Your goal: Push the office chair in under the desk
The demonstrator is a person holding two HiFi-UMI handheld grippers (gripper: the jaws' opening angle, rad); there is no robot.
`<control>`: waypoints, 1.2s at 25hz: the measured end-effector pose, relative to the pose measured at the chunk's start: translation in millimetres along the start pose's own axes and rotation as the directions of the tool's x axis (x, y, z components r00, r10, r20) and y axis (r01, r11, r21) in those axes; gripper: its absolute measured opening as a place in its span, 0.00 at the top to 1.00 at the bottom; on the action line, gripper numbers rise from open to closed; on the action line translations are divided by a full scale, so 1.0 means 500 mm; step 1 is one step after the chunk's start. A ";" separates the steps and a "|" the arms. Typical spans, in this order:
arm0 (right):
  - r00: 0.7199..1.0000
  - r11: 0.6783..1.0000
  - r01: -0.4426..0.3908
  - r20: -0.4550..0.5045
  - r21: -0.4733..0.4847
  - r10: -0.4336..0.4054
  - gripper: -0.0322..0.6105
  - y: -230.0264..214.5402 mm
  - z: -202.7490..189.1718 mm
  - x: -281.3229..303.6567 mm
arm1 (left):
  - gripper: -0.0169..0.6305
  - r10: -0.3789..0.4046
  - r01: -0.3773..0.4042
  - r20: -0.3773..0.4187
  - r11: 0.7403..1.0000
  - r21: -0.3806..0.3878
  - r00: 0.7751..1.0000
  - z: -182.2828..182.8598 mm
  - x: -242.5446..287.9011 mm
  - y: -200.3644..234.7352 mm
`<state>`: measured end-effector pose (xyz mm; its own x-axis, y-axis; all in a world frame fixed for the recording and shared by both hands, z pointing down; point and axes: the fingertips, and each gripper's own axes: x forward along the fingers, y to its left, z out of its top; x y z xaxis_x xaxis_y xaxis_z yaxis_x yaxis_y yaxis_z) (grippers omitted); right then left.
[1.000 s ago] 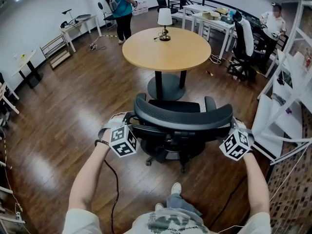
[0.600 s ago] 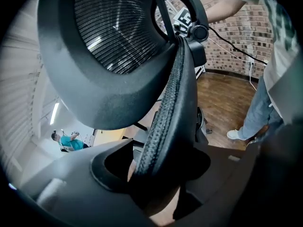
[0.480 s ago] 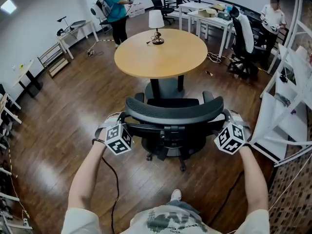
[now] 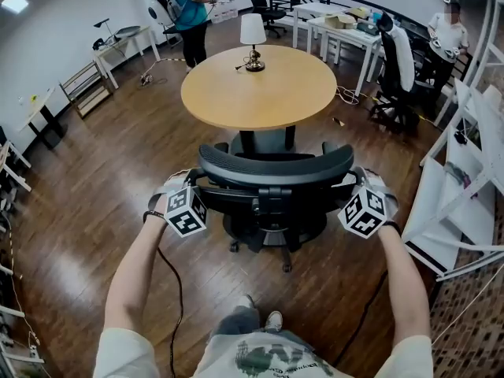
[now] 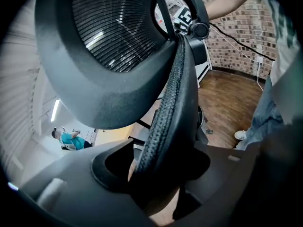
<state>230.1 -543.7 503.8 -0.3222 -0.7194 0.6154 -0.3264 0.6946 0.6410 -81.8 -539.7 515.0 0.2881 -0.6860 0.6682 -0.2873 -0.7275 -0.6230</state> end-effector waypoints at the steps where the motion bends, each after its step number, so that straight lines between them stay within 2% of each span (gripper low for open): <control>1: 1.000 1.000 0.004 0.001 0.000 -0.004 0.49 -0.012 0.001 0.009 | 0.58 0.001 -0.001 -0.003 1.000 0.001 1.000 0.000 0.009 0.012; 19: 1.000 1.000 -0.004 -0.015 -0.005 0.004 0.49 -0.173 0.033 0.202 | 0.58 0.006 -0.006 -0.009 1.000 -0.007 1.000 -0.031 0.161 0.201; 30: 1.000 1.000 0.008 -0.022 -0.006 -0.008 0.50 -0.165 0.051 0.205 | 0.57 0.007 -0.007 0.005 1.000 0.007 1.000 -0.051 0.165 0.215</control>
<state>201.3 -674.5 502.2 -0.2997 -0.7246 0.6205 -0.3237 0.6891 0.6483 -112.3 -674.2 513.8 0.2909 -0.6909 0.6619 -0.2829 -0.7230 -0.6303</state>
